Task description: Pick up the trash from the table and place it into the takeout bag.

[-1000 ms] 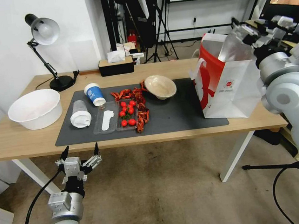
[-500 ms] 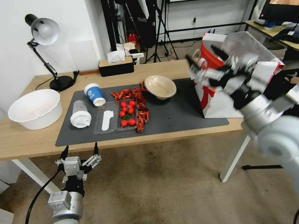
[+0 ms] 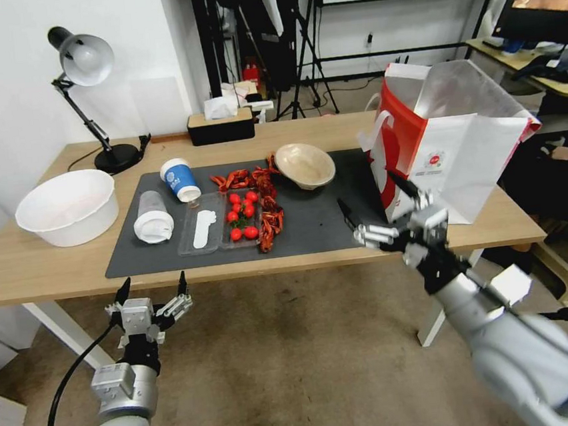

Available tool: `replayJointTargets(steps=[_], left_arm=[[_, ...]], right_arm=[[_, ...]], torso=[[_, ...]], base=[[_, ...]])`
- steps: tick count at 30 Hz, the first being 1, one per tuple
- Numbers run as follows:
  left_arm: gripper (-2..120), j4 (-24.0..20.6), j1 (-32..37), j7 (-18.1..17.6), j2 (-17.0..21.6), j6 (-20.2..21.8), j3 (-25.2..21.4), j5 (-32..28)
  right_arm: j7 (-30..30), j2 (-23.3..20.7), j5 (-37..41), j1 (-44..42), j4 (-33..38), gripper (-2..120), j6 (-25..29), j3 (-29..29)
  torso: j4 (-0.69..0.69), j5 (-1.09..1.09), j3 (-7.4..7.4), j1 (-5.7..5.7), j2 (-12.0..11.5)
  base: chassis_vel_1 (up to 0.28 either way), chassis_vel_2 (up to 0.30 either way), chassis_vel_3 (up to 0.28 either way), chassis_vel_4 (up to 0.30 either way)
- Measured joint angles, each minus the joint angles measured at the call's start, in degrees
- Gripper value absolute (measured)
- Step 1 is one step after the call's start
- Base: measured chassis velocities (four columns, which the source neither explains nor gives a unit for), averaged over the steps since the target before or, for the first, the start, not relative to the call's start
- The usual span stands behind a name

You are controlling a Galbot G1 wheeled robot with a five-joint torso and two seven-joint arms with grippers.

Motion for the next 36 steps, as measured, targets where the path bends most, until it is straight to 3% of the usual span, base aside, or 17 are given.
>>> replayJointTargets(steps=[2,10,22,29,31,34,36], left_arm=[[100,0.0,0.0,0.0,0.0,0.0,0.0,-0.1],[100,0.0,-0.2,0.0,0.3,-0.2,0.0,-0.5],[100,0.4,-0.3,0.0,0.3,-0.3,0.0,-0.5],[100,0.6,-0.4,0.0,0.2,-0.4,0.0,-0.5],[100,0.6,-0.4,0.0,0.2,-0.4,0.0,-0.5],[100,0.7,-0.3,0.0,0.1,-0.4,0.0,-0.3],[100,0.7,-0.3,0.0,0.1,-0.4,0.0,-0.2]], right_arm=[[5.0,2.6,-4.2,-4.4,-2.0,100,1.9,-1.0],[11.5,7.1,-8.9,-10.0,-8.9,100,8.0,-3.8],[12.0,7.3,-8.1,-8.8,-10.2,100,8.0,-5.4],[14.5,7.0,-2.0,-2.3,-9.4,100,3.0,-8.1],[15.0,6.9,1.1,0.4,-9.7,100,1.7,-8.7],[17.0,6.9,11.6,8.2,-11.9,98,-2.5,-11.3],[17.1,6.9,12.1,8.6,-12.0,98,-2.7,-11.4]], torso=[[0.0,0.0,0.0,0.0,0.0],[0.01,0.01,0.0,0.01,0.0],[0.01,0.0,0.01,0.01,0.0],[0.0,0.0,0.01,0.01,0.0],[0.02,0.01,0.01,0.01,0.0],[0.02,0.0,0.01,0.01,0.0],[0.02,0.0,0.01,0.01,0.0]], base=[[0.0,0.0,0.0,0.0],[0.0,0.0,0.0,0.0],[0.0,0.0,0.0,0.0],[0.0,0.0,0.0,0.0],[0.0,0.0,0.0,0.0],[0.0,0.0,0.0,0.0],[0.0,0.0,0.0,0.0]])
